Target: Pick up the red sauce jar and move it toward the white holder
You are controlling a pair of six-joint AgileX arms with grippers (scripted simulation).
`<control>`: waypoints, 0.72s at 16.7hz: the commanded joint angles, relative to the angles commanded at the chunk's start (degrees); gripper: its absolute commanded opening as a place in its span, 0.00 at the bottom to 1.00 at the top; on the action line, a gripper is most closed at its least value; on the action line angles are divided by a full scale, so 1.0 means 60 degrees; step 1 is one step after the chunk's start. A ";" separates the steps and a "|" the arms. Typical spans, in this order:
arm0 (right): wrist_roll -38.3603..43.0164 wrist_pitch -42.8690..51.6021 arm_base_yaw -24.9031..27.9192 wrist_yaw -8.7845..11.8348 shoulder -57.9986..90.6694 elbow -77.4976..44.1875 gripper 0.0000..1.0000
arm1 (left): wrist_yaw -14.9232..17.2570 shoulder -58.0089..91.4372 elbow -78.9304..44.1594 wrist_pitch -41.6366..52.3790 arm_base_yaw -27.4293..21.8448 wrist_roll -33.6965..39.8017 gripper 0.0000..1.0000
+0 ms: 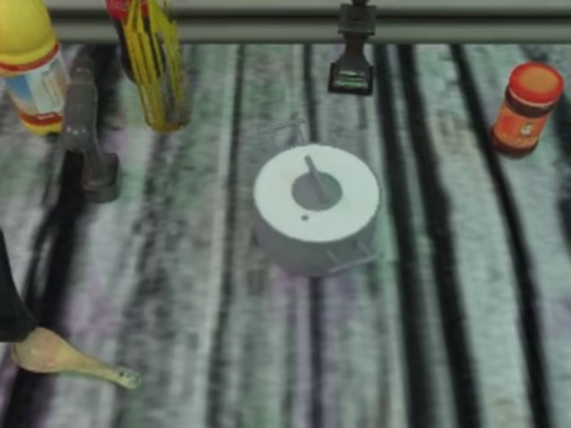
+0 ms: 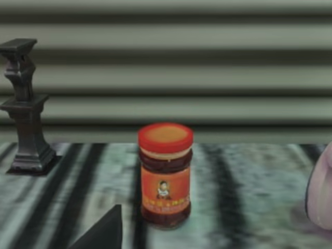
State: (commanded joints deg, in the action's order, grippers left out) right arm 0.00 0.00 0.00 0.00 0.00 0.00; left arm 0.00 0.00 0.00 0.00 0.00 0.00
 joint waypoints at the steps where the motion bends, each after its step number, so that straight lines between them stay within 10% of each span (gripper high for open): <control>1: 0.0000 0.0000 0.0000 0.0000 0.0000 0.0000 1.00 | 0.0000 0.0000 0.0000 0.0000 0.0000 0.0000 1.00; 12: -0.0893 0.3773 -0.0340 0.0033 0.4733 -0.3362 1.00 | 0.0000 0.0000 0.0000 0.0000 0.0000 0.0000 1.00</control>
State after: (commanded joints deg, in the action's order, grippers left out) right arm -5.36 22.64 -2.04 0.20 28.40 -20.17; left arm 0.00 0.00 0.00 0.00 0.00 0.00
